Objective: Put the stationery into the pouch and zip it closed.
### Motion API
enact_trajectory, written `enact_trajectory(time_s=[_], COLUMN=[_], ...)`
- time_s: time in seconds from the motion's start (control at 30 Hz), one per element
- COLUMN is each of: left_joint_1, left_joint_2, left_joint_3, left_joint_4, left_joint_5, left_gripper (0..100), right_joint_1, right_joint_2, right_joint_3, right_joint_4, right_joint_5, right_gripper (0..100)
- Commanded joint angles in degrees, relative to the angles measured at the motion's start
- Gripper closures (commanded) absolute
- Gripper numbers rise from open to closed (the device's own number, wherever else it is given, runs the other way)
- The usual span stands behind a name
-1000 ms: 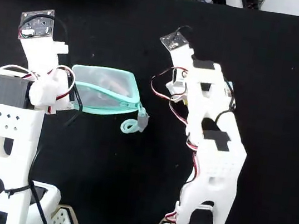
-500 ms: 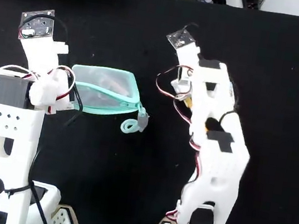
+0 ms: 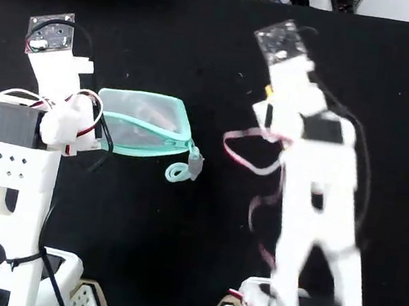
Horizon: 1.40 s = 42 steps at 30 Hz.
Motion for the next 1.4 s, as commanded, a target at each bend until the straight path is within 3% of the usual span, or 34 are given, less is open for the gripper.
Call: enact_trajectory(time_s=[0.0, 0.1, 0.23, 0.37, 0.6, 0.8, 1.17, 1.37], left_joint_1=[-0.31, -0.31, -0.31, -0.31, -0.31, -0.31, -0.40, -0.40], left_joint_2=[-0.88, -0.88, -0.88, -0.88, -0.88, -0.88, -0.88, -0.88], left_joint_3=[-0.22, -0.22, -0.13, -0.13, -0.13, -0.13, -0.13, -0.13], left_joint_4=[-1.58, -1.58, -1.58, -1.58, -1.58, -1.58, -1.58, -1.58], left_joint_5=[-0.53, -0.53, -0.53, -0.53, -0.53, -0.53, -0.53, -0.53], left_gripper=[97, 97, 97, 97, 97, 97, 97, 97], right_joint_1=[0.09, -2.55, -4.84, -1.67, 4.04, 7.03, 8.35, 8.00], right_joint_2=[-18.77, -27.03, -31.25, -33.27, -29.41, -15.69, 23.25, 29.76], right_joint_3=[3.74, 8.84, 14.55, 20.62, 33.63, 33.98, 12.18, 9.01], right_joint_4=[-3.87, -6.15, 3.78, 9.05, 5.19, 1.05, 1.23, 1.32], right_joint_5=[-8.79, -9.93, -8.09, -7.91, -1.41, 1.23, 1.23, 2.73], right_gripper=[98.7, 98.6, 98.6, 98.6, 98.6, 98.6, 98.2, 85.6])
